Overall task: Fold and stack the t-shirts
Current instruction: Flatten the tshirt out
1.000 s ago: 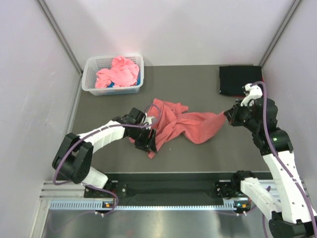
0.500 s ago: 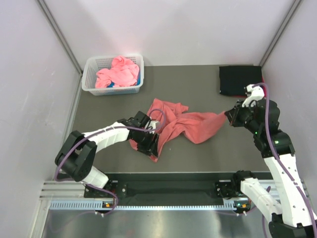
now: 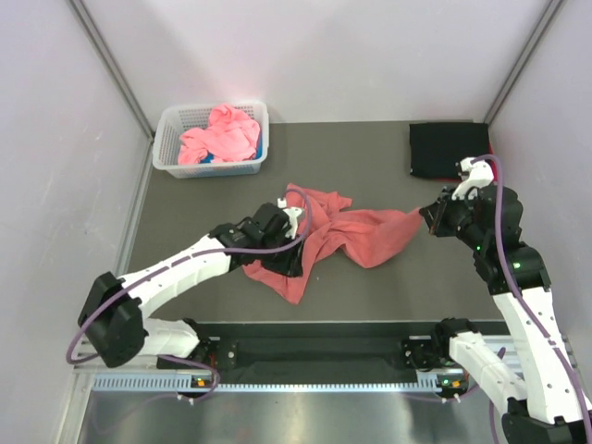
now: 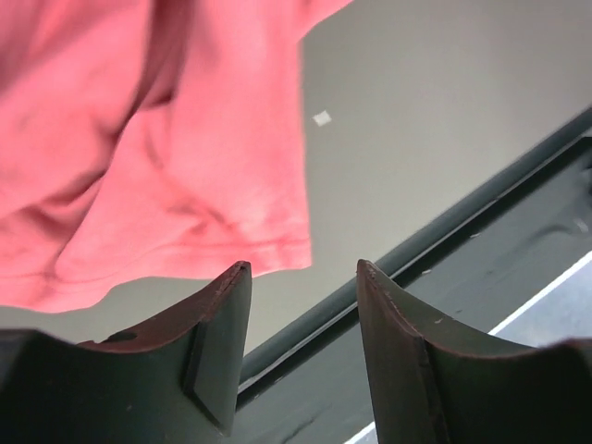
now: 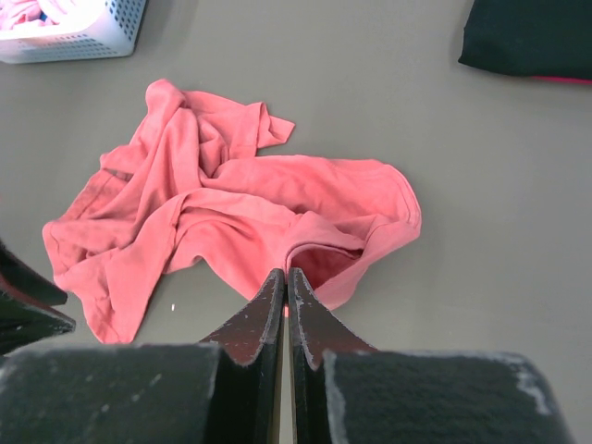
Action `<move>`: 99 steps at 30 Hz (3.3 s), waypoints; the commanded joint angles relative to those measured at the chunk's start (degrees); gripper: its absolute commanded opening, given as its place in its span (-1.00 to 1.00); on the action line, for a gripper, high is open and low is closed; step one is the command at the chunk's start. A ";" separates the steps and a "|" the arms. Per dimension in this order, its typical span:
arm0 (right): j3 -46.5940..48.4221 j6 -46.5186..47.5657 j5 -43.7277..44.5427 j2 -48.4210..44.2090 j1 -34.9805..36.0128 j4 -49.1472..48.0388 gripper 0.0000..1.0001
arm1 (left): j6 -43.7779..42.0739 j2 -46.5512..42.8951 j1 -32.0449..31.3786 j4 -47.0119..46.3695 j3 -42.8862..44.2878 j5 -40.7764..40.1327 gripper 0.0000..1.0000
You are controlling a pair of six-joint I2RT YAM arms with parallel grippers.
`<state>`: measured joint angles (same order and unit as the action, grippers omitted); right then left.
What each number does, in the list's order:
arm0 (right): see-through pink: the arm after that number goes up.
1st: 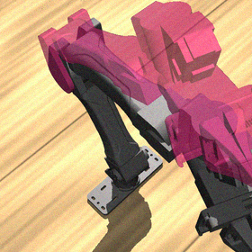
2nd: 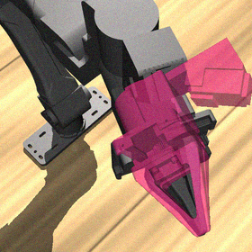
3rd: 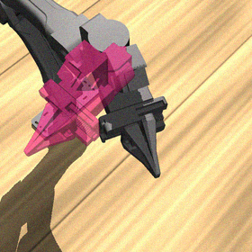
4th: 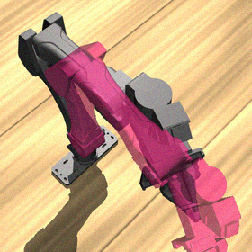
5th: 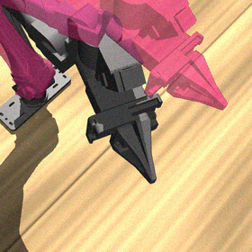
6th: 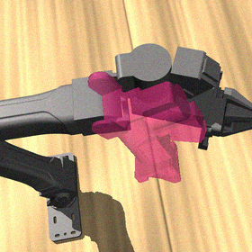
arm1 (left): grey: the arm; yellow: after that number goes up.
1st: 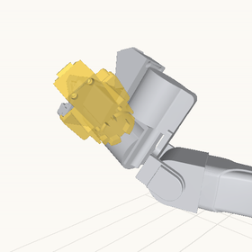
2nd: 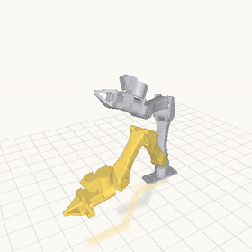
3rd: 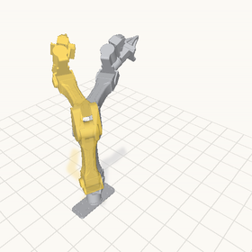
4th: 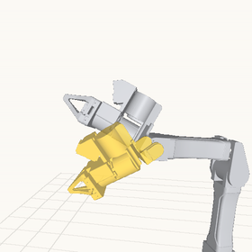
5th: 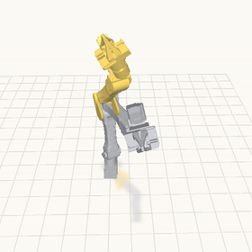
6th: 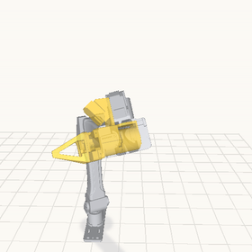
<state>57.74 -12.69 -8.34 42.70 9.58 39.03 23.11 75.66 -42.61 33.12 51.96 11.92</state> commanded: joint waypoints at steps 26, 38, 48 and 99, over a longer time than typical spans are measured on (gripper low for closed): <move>-0.52 -0.23 -0.45 -0.95 -0.53 -1.15 -1.00 | 4.57 18.91 -20.49 -2.71 2.79 -22.56 -0.08; 10.33 -1.73 5.43 6.86 -0.53 -6.15 -1.00 | 7.47 12.33 -19.99 22.13 24.26 -44.50 -1.00; 50.13 9.96 6.95 20.53 -4.05 -4.92 -1.00 | -14.48 -3.39 4.90 16.83 56.06 -62.90 -1.00; 27.55 27.02 2.64 8.36 -2.38 -38.19 -1.00 | -25.57 -16.33 5.26 -4.99 39.03 -42.59 -1.00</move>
<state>94.08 10.63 -2.04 43.92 6.70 4.16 0.80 56.84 -37.60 32.45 97.58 -24.69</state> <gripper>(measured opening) 0.007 0.015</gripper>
